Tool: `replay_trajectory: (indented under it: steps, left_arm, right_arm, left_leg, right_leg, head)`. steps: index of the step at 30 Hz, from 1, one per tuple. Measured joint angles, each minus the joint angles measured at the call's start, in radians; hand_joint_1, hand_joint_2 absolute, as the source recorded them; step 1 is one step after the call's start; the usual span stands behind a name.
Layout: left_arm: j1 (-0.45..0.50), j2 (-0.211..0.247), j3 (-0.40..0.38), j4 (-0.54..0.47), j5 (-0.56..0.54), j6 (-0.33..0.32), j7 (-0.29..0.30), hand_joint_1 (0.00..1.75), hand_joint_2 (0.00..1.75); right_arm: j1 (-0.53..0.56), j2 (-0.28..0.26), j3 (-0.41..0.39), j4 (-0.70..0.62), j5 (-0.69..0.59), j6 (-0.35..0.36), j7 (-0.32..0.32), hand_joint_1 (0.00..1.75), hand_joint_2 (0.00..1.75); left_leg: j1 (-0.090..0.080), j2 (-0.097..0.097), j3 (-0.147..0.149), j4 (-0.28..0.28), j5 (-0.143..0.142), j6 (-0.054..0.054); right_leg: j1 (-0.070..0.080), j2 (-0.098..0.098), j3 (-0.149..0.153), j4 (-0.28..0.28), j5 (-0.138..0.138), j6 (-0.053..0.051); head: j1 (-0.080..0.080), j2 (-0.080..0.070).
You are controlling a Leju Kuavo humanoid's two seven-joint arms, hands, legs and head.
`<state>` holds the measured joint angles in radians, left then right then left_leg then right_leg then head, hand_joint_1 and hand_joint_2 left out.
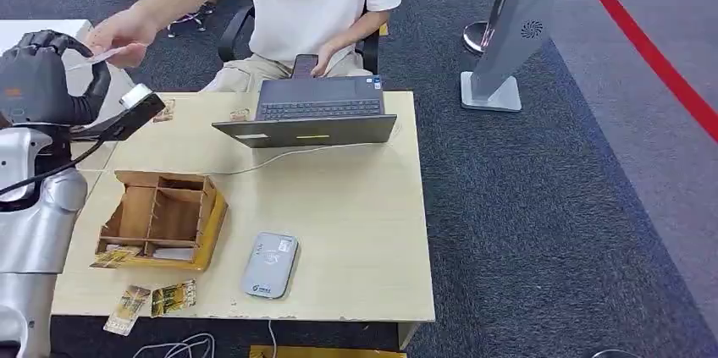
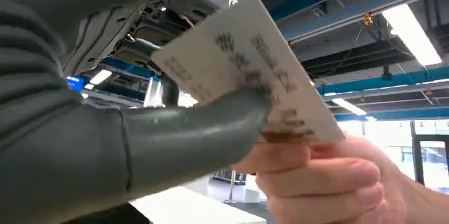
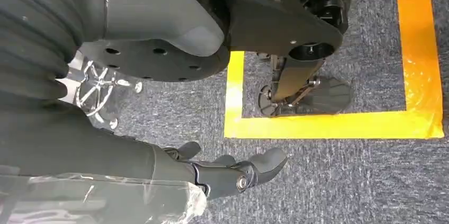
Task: Pass the card to the sensor for recognition and then transmit it.
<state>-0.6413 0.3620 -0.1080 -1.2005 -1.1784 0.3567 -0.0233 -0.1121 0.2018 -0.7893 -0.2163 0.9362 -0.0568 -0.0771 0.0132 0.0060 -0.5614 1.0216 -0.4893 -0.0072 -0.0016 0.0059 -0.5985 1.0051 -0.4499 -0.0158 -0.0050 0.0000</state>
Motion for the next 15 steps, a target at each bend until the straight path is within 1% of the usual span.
replay_trajectory:
  steps: [1, 10, 15]
  left_arm:
    - [-0.001, -0.003, 0.0, 0.003, 0.004, 0.004, 0.0, 1.75, 1.75]
    - [-0.003, -0.022, 0.0, 0.02, 0.008, 0.012, 0.002, 1.75, 1.75]
    - [-0.003, -0.025, 0.0, 0.023, 0.008, 0.012, 0.002, 1.75, 1.75]
  right_arm:
    - [0.0, 0.0, 0.0, 0.0, 0.002, 0.0, 0.0, 0.0, 1.75]
    - [0.003, 0.0, 0.0, 0.0, 0.007, -0.002, 0.001, 0.0, 1.75]
    - [0.004, 0.0, 0.0, 0.0, 0.007, -0.002, 0.001, 0.0, 1.75]
  left_leg:
    - [0.0, 0.0, 0.0, 0.0, 0.0, 0.0]
    - [0.0, 0.0, 0.0, 0.0, 0.0, 0.0]
    - [0.0, 0.0, 0.0, 0.0, 0.0, 0.0]
  right_leg:
    - [0.0, 0.0, 0.0, 0.0, 0.0, 0.0]
    - [0.0, 0.0, 0.0, 0.0, 0.0, 0.0]
    - [0.0, 0.0, 0.0, 0.0, 0.0, 0.0]
  head:
    - [0.0, 0.0]
    - [0.0, 0.0]
    - [0.0, 0.0]
